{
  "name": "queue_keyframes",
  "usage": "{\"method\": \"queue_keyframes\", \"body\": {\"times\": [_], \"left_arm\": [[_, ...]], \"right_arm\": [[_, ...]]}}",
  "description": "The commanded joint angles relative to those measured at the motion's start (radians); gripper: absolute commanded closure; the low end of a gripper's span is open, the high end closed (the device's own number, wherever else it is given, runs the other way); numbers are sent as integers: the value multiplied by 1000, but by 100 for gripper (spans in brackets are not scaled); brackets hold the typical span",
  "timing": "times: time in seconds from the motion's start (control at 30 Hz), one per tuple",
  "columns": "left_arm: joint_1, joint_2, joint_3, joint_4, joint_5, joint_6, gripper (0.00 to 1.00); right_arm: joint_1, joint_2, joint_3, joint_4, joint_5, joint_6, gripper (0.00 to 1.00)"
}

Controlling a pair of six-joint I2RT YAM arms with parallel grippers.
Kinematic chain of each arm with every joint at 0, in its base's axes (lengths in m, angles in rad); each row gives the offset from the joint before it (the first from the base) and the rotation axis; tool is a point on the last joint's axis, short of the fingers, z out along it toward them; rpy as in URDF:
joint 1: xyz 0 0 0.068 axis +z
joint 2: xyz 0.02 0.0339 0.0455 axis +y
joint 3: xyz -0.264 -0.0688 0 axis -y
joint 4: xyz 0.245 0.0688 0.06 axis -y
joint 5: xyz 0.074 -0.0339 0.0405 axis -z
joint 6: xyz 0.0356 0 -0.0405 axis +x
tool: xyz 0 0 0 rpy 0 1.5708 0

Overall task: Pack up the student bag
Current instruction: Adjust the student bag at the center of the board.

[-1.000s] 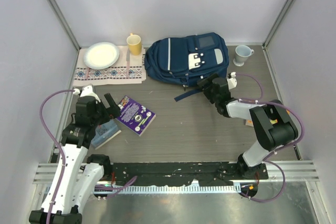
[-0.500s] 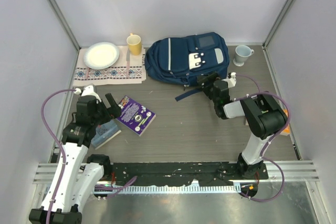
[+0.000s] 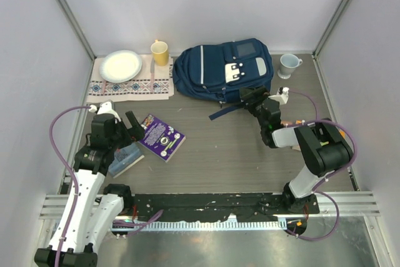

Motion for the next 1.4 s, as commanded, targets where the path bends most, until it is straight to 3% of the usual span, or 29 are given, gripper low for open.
{"method": "queue_keyframes", "body": {"times": [0.0, 0.3, 0.53, 1.03, 1.13, 1.17, 1.23, 1.27, 1.37], "left_arm": [[2, -13, -1, 37, 2, 14, 0], [2, -21, -4, 37, 2, 14, 0], [2, -21, -4, 38, 2, 13, 0], [2, -16, -6, 40, 11, 14, 0], [2, -15, -3, 38, 13, 14, 1], [2, -15, -1, 38, 16, 14, 0], [2, -15, 0, 38, 30, 19, 1], [2, -15, 2, 38, 36, 23, 0], [2, -24, 2, 44, 79, 37, 0]], "right_arm": [[-25, -4, 86, -62, 25, -23, 7], [-48, 73, 149, -145, -16, 50, 7], [-40, -40, 140, -328, 56, 25, 7], [-86, 202, 287, -310, -76, 66, 7], [-86, 219, 267, -297, -70, 77, 21], [-86, 221, 260, -290, -76, 77, 36], [-88, 219, 241, -267, -85, 73, 52], [-88, 216, 237, -264, -102, 72, 71], [-86, 187, 224, -264, -126, 63, 96]]}}
